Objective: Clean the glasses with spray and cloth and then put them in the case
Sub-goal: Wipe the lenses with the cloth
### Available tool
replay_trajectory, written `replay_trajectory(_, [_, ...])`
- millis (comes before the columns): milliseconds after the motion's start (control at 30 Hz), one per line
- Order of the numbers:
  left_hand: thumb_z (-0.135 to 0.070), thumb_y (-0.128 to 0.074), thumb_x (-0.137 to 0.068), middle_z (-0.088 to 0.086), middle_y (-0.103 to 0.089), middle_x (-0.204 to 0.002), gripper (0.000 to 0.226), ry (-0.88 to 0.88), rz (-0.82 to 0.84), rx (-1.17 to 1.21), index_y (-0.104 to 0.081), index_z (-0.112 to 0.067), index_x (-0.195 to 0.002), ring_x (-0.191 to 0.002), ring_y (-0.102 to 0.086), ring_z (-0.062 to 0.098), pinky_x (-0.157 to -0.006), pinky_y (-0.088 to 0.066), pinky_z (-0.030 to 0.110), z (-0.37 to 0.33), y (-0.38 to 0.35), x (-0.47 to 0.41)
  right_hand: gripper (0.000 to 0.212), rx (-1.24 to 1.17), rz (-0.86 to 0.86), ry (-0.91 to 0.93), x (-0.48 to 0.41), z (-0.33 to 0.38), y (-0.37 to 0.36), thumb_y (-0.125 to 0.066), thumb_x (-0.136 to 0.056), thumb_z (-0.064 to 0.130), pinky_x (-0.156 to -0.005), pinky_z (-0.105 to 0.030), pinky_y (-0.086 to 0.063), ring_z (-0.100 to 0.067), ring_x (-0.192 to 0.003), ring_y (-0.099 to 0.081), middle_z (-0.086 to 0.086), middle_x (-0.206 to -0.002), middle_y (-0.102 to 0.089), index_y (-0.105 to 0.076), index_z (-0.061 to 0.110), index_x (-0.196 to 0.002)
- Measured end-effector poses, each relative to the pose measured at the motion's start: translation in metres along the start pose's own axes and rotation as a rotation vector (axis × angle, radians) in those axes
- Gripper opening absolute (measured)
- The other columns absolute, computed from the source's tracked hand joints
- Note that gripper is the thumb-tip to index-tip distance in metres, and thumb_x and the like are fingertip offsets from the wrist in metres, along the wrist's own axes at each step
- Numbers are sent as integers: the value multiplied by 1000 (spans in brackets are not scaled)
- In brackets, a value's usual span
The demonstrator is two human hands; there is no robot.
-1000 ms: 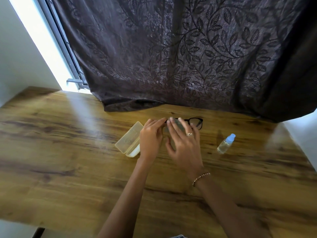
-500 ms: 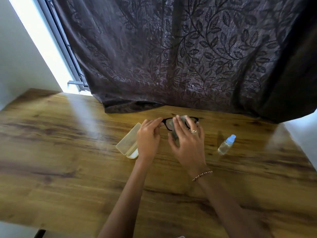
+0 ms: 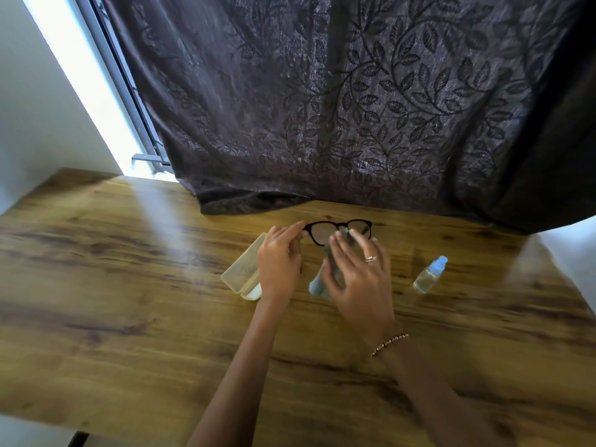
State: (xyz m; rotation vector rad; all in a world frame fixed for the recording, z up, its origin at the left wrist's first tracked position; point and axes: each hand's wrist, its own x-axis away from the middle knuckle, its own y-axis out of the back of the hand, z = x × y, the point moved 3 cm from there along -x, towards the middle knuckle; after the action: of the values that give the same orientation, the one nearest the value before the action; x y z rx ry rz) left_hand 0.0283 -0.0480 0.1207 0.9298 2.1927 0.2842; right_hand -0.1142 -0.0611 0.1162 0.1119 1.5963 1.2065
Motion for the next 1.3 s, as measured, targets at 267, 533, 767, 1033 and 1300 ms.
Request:
replay_trajectory(267, [12, -61, -80, 4, -71, -87, 32, -52, 10, -15, -70, -4, -107, -80, -53, 4, -74, -38, 6, -3, -3, 5, 52, 50, 123, -4, -9, -3, -4, -50, -94, 36, -109, -47, -33, -22, -137, -39, -1, -143, -51, -49, 12, -139])
replay_trajectory(533, [10, -60, -82, 4, -71, -91, 32, -46, 39, -7, -70, -6, -109, -81, -54, 5, -73, -42, 11, -2, -4, 6, 48, 4, 87, 110, -1, 12, -6, -53, -92, 27, -112, -41, -31, -22, -137, -41, -5, -141, -53, -52, 8, -136])
replay_trajectory(767, [5, -63, -84, 5, -71, -92, 27, -1, 29, 41, -70, -5, -107, -80, -56, 6, -74, -44, 11, 3, -1, 2, 39, 94, 2, 20, -11, -3, -8, -57, -91, 14, -107, -45, -36, -24, -130, -48, -4, -131, -61, -59, 8, -130])
replay_trajectory(1033, [-9, -64, -89, 4, -71, -92, 22, 2, 126, 93, -70, -9, -110, -77, -62, 10, -72, -45, 8, 13, -4, -4, 31, 35, -143, 123, -10, -14, 1, -59, -88, 6, -92, -37, -42, -20, -115, -54, -2, -118, -69, -68, 9, -118])
replay_trajectory(1300, [-46, -44, -95, 8, -71, -89, 35, 75, 440, 301, -70, -21, -97, -86, -65, 25, -80, -52, 42, 17, -7, -19, 31, -32, -147, 193, -10, -20, 6, -56, -87, 15, -85, -41, -52, -21, -102, -53, -8, -108, -68, -69, 5, -113])
